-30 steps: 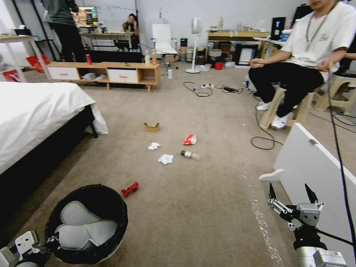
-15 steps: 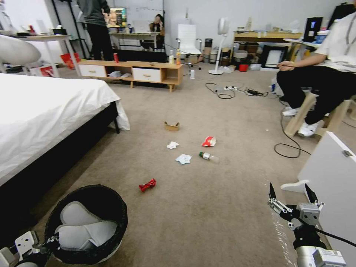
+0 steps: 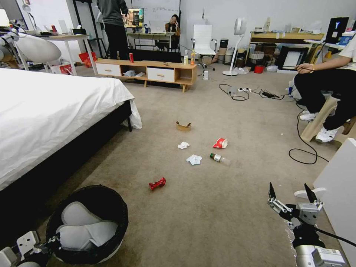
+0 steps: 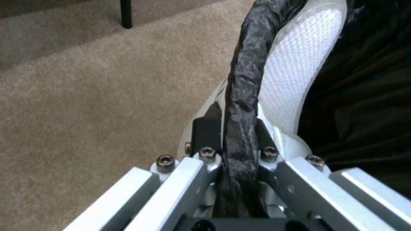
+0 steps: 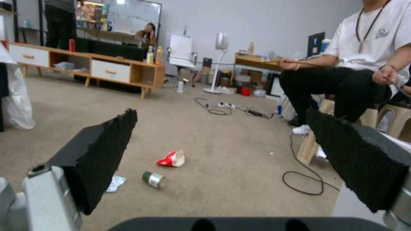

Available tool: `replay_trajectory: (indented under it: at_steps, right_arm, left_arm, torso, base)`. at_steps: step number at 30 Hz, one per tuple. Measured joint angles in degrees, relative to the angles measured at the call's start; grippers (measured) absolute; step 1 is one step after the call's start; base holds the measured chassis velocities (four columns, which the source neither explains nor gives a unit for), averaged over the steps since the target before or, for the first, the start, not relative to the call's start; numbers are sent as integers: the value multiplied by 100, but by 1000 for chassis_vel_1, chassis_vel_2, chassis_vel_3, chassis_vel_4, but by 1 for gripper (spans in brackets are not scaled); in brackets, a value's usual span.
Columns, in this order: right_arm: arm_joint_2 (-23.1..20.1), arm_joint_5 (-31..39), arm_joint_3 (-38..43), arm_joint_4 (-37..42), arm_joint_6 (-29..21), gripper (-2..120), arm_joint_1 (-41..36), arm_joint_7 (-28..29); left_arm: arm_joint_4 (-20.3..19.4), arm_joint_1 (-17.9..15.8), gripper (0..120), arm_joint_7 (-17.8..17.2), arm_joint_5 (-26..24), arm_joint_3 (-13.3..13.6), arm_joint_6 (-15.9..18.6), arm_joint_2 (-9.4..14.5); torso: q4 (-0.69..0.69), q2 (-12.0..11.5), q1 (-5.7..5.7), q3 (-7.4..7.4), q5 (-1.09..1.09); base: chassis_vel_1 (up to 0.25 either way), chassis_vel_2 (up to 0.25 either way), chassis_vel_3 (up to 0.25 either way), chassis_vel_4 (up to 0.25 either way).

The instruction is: Pick up the trash bin and place the garbage on the floor into it.

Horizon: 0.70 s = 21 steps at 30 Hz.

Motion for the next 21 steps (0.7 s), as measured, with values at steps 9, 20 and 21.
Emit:
replay_trajectory:
  at_steps: [9,20,21]
  right_arm:
    - [7,1,-10,-8,15,100,-7,0]
    - [-6,3,7,6,28,100,-15,1]
    - [-6,3,7,6,28,100,-15,1]
  left_arm:
    - [8,11,3,48,22,-4,0,-12]
    - [-17,32,3,74,61,-2,0,-27]
    - [-17,32,3,74,61,-2,0,-27]
  torso:
    - [-1,0,0,0,0]
    - [1,0,0,0,0]
    - [1,0,0,0,0]
  base:
    - [0,0,0,0]
    - [13,15,13,13]
    - [46,58,54,61]
